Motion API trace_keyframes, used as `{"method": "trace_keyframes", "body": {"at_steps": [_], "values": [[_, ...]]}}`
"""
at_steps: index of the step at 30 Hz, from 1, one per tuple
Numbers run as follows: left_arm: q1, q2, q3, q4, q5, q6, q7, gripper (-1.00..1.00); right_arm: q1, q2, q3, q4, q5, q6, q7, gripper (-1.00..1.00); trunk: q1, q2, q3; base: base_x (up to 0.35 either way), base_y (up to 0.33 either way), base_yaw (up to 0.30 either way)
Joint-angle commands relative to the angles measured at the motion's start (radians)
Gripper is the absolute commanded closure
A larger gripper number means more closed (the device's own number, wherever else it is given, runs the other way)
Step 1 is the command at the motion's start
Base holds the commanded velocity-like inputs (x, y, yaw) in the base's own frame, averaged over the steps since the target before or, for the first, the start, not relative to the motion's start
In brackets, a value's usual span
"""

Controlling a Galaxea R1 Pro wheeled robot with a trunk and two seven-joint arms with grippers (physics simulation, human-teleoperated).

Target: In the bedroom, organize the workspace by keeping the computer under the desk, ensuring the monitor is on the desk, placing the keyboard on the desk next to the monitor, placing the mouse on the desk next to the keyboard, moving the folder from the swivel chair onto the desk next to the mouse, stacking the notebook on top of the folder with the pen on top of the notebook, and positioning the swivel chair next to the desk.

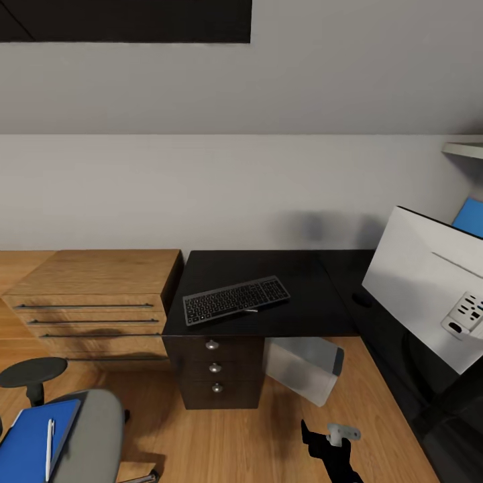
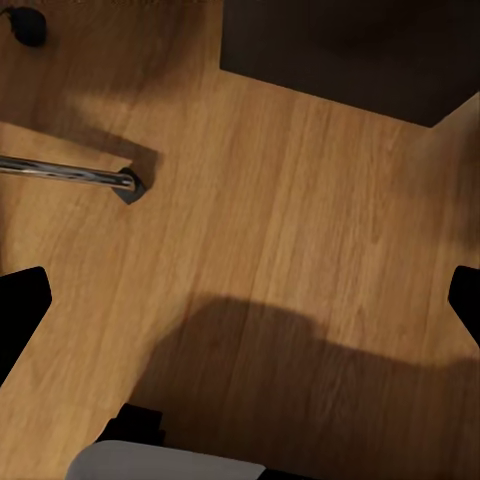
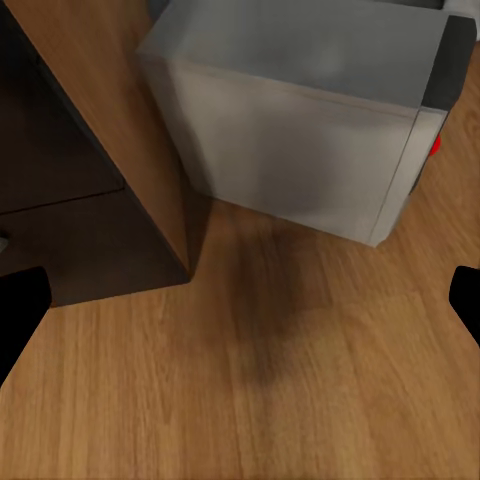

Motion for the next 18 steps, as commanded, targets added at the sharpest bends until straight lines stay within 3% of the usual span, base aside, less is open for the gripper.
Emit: {"method": "trace_keyframes", "body": {"at_steps": [1,18], "values": [[-0.001,0.001,-0.009,0.0,0.004,-0.004,0.009,-1.0,-0.001,0.0,-0.009,0.002,0.002,-0.004,0.006,-1.0,-0.004,0.006,0.002,0.0,0.0,0.0],[-0.001,0.0,-0.009,-0.001,0.005,-0.002,0.01,-1.0,-0.001,0.0,-0.009,0.001,0.002,-0.004,0.005,-1.0,-0.069,0.125,0.055,0.0,0.0,0.0]]}}
